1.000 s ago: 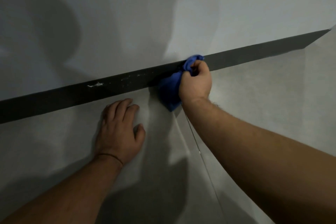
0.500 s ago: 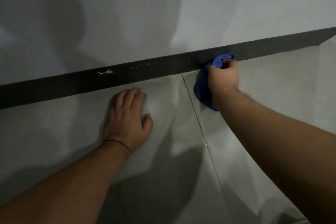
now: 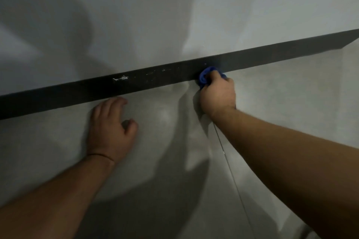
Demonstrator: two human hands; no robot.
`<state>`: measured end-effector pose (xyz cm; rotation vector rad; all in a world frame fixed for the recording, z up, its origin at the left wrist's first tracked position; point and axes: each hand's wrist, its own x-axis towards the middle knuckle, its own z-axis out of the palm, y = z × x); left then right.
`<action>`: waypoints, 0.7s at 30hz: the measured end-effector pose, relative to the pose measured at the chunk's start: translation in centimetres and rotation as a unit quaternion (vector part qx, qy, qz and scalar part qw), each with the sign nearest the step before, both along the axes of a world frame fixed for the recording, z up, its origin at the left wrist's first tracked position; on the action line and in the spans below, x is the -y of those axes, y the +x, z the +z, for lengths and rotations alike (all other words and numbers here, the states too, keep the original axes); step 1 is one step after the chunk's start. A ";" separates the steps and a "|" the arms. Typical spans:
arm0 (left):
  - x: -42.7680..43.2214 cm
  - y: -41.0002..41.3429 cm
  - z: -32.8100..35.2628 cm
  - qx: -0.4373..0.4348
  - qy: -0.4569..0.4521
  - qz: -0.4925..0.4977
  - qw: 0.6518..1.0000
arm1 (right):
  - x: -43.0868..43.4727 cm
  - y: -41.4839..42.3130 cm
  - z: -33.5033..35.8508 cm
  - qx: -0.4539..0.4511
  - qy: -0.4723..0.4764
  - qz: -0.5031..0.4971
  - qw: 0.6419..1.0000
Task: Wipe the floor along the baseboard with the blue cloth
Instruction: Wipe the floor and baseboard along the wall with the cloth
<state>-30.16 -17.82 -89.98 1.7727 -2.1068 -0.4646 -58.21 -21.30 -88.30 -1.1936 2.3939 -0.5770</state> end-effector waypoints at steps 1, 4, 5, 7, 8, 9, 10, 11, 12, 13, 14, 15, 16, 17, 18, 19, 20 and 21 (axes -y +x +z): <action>-0.1 0.8 -0.3 0.009 0.000 0.007 1.000 | -0.3 0.8 -0.3 -0.008 -0.003 0.042 0.999; -0.7 2.0 -1.1 0.041 -0.003 0.001 0.999 | -1.0 2.9 -0.7 -0.004 -0.036 0.127 0.991; -0.8 2.1 -1.2 0.047 -0.005 0.000 0.999 | -1.1 3.1 -0.8 -0.019 -0.048 0.152 0.987; -1.0 2.0 -1.4 0.054 -0.012 0.004 0.998 | -1.5 2.5 -0.8 -0.049 -0.085 0.171 0.980; -1.0 1.9 -1.4 0.057 -0.016 0.006 0.998 | -1.5 1.9 -0.7 -0.072 -0.105 0.159 0.979; -1.0 1.9 -1.4 0.060 -0.019 0.007 0.998 | -1.5 0.8 -0.8 -0.104 -0.105 0.145 0.978; -1.0 1.9 -1.4 0.061 -0.024 0.006 0.998 | -1.3 -0.2 -0.7 -0.117 -0.102 0.112 0.981; -1.0 1.9 -1.4 0.062 -0.027 0.005 0.998 | -0.7 -1.2 -0.6 -0.133 -0.086 0.071 0.985; -1.0 1.9 -1.5 0.064 -0.029 0.005 0.998 | -0.1 -1.8 0.2 -0.106 -0.057 0.007 0.993; -0.9 1.9 -1.5 0.067 -0.029 0.004 0.997 | 0.5 -2.3 0.5 -0.051 -0.083 -0.062 0.993; -0.9 1.9 -1.5 0.070 -0.029 0.004 0.997 | 1.0 -2.4 0.8 0.036 -0.133 -0.148 0.979; -0.9 1.8 -1.4 0.073 -0.029 0.005 0.997 | 1.2 -2.2 1.0 0.083 -0.171 -0.186 0.964; -1.0 1.8 -1.4 0.075 -0.027 0.007 0.997 | 1.3 -1.6 1.3 0.076 -0.183 -0.150 0.969; -1.0 1.8 -1.4 0.078 -0.025 0.008 0.997 | 1.5 -0.3 2.0 0.080 -0.180 -0.121 0.973; -0.9 1.8 -1.3 0.079 -0.024 0.007 0.997 | 1.7 0.6 1.8 0.110 -0.201 -0.112 0.967; -0.9 1.8 -1.4 0.081 -0.024 0.007 0.996 | 1.6 1.5 1.9 0.149 -0.219 -0.114 0.957; -0.9 1.8 -1.4 0.082 -0.023 0.007 0.996 | 1.6 2.6 1.7 0.198 -0.244 -0.110 0.943; -0.9 1.7 -1.4 0.082 -0.023 0.008 0.996 | 1.4 3.6 1.7 0.221 -0.254 -0.107 0.936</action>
